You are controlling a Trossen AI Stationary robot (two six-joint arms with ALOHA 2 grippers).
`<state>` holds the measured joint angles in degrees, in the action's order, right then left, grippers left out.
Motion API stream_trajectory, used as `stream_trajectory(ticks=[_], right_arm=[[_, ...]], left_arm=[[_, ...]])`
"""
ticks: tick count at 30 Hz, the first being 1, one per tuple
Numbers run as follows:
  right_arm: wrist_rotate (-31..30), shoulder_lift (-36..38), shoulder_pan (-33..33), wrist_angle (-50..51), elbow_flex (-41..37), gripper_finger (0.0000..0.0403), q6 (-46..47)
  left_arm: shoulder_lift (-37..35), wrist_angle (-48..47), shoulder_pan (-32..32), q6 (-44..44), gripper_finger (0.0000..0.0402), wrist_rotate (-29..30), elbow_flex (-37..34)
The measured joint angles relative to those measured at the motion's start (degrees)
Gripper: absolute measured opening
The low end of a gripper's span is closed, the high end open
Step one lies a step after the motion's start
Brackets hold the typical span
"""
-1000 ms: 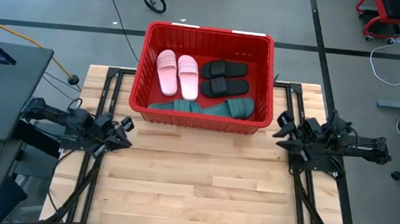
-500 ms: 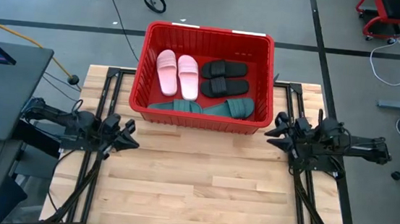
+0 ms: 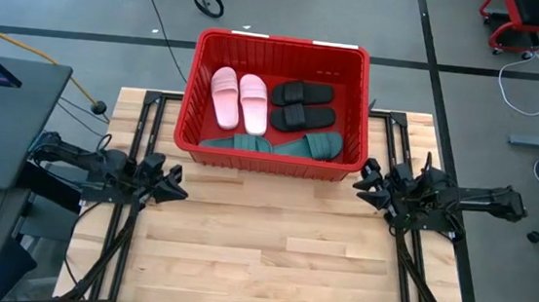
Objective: Pick and place slides into bin
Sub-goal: Return to Home Position
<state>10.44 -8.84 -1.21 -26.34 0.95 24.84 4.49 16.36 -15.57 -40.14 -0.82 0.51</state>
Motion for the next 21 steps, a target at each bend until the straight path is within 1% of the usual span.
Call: stream_trajectory(ticks=[9,14,18,21], right_arm=[[-0.73,0.0,0.04,3.81,-0.22,0.013,-0.53],[-1.22,-0.02,0.04,8.5,-0.35,0.013,1.33],[-0.99,-0.07,0.02,10.6,-0.44,0.013,-0.89],[-1.06,-0.07,0.02,12.75,-0.42,0.013,-0.77]], left_arm=[[0.0,-0.14,0.01,0.78,0.0025,0.0,0.0],[0.0,-0.9,0.0,0.99,0.0032,0.0,0.0],[0.0,-0.87,0.02,0.94,0.0039,0.0,0.0],[0.0,-0.85,0.02,0.9,0.004,0.0,0.0]])
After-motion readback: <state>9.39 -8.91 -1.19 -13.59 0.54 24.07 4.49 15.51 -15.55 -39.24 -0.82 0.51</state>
